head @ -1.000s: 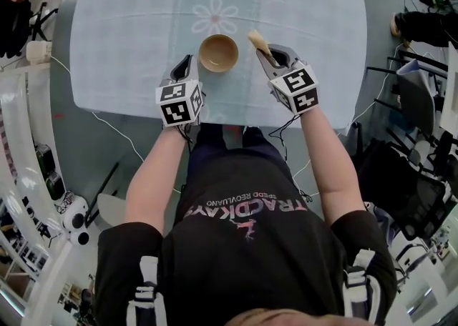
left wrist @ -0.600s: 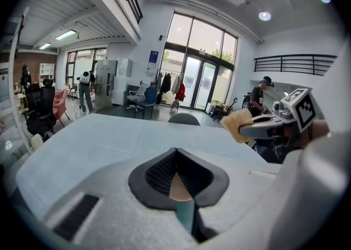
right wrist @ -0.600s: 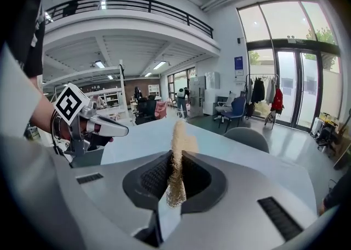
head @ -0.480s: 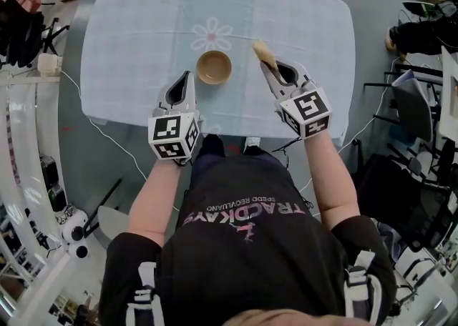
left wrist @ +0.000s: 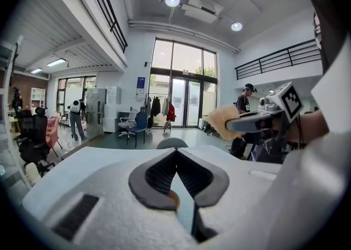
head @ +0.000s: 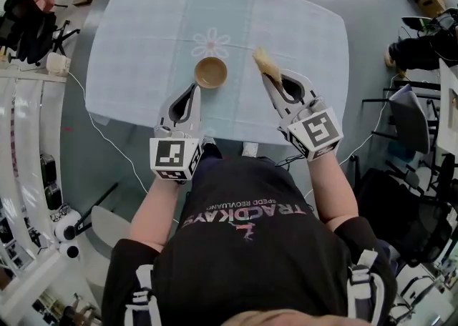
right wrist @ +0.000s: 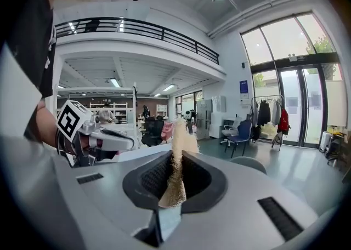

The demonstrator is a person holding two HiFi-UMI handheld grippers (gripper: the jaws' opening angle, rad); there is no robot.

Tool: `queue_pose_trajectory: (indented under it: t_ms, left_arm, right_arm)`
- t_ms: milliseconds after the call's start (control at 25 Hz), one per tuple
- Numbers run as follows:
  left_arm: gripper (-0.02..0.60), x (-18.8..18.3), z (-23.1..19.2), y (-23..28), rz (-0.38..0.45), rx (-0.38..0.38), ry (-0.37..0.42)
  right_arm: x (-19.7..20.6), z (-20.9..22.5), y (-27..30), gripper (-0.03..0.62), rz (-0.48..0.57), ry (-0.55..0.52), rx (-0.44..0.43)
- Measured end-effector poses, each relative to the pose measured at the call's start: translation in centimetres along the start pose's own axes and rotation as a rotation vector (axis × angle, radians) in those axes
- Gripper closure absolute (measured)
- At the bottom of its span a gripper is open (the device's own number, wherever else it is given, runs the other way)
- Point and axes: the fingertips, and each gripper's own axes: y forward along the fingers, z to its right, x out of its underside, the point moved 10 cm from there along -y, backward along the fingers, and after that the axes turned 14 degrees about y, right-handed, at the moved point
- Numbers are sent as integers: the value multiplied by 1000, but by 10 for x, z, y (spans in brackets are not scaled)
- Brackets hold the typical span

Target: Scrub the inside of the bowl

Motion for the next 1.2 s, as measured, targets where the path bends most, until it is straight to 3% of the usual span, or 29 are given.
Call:
queue_pose_trajectory:
  t_ms: [520,880,1200]
  left_arm:
    - [566,15,68,-22,-65,-76,-71]
    - [566,25,76,-40,-79,-123,-89]
    - [566,33,77,-47,-94,-134,-95]
  right_arm:
    - [39,-5,-34,562,-53,23,-95]
    - [47,-23,-24,562,-77,-3,-169]
    - [52,-28,-22,562,-89,-2,-175]
